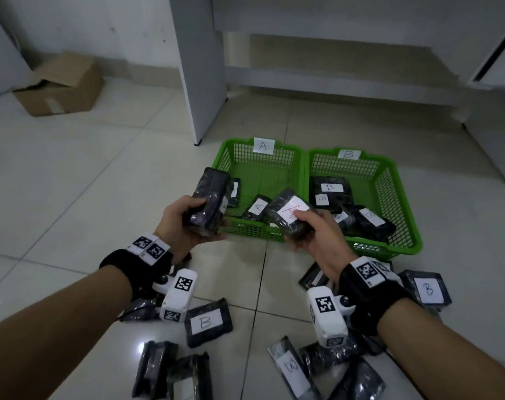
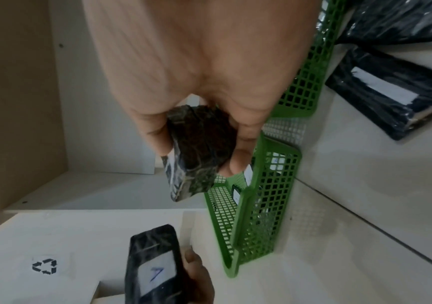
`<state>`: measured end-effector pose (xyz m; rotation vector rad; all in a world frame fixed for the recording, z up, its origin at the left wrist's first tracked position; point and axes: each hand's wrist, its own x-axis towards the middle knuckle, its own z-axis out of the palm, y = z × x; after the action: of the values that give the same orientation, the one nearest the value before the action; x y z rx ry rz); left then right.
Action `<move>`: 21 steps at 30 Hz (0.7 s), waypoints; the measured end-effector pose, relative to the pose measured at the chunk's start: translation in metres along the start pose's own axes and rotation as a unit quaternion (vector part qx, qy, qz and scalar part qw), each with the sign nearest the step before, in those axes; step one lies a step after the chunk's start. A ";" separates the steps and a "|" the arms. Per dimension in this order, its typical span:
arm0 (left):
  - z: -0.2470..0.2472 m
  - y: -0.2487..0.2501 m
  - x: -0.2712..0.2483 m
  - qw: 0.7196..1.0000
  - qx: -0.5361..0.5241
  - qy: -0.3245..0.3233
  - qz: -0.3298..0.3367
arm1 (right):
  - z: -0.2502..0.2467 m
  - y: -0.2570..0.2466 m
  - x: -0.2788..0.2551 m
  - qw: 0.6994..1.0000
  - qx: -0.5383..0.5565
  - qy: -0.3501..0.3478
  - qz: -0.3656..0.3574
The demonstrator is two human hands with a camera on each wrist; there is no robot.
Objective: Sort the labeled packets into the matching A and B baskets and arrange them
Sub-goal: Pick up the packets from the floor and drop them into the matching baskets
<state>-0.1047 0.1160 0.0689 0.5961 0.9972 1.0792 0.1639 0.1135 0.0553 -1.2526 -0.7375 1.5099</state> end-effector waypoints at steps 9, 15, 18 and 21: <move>-0.013 0.024 0.040 0.981 -0.181 -0.070 -0.011 | 0.020 -0.032 0.059 0.942 -0.291 0.108 -0.127; 0.009 0.033 0.069 0.998 -0.051 -0.045 0.001 | 0.040 -0.012 0.086 0.795 -0.576 0.112 -0.155; 0.024 0.039 0.092 0.995 0.086 -0.042 -0.008 | 0.042 0.008 0.088 0.710 -0.679 0.070 -0.172; 0.035 0.036 0.124 0.951 0.305 0.045 0.007 | 0.037 0.017 0.091 0.634 -0.751 0.071 -0.171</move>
<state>-0.0739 0.2460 0.0685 1.0598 1.4222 0.8039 0.1269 0.1985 0.0191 -2.1108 -2.1701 0.1347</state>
